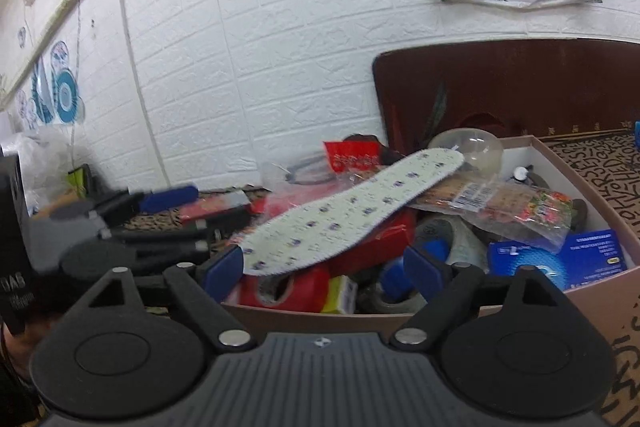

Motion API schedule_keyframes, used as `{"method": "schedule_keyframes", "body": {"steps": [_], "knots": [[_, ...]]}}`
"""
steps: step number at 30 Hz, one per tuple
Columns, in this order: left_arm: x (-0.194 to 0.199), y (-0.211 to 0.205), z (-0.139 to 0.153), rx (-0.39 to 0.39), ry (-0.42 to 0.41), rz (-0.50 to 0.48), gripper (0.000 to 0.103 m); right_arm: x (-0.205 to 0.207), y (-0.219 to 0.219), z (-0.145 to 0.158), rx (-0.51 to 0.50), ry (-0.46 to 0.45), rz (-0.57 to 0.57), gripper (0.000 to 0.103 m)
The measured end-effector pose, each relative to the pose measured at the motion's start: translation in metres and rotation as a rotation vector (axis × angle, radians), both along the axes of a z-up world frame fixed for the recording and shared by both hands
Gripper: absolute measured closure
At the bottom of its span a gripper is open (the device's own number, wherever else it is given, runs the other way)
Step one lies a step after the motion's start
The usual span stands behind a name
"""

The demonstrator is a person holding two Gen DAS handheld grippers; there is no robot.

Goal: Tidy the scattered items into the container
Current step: 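Move both grippers back over the table toward the dark red box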

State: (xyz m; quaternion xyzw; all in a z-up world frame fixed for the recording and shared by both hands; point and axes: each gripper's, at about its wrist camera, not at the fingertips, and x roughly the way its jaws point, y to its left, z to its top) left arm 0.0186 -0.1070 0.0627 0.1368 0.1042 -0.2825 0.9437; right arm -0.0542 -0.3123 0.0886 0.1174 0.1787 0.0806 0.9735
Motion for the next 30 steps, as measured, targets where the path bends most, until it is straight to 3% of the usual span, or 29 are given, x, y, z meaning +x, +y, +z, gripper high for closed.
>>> {"method": "schedule_keyframes", "body": {"steps": [12, 13, 15, 22, 30], "knots": [[0.02, 0.052, -0.023, 0.031, 0.09, 0.156, 0.036, 0.024, 0.079, -0.016, 0.002, 0.011, 0.175, 0.013], [0.02, 0.055, -0.024, 0.031, 0.092, 0.168, 0.035, 0.028, 0.086, -0.019, 0.0, 0.016, 0.187, 0.008], [0.023, 0.062, -0.027, 0.031, 0.099, 0.19, 0.034, 0.032, 0.101, -0.021, -0.037, 0.002, 0.168, 0.0], [0.039, 0.093, -0.038, 0.029, 0.126, 0.283, 0.032, 0.044, 0.121, -0.027, -0.102, -0.036, 0.022, 0.0], [0.056, 0.114, -0.046, 0.018, 0.16, 0.334, 0.032, 0.033, 0.126, -0.031, -0.076, -0.088, -0.041, 0.0]]}}
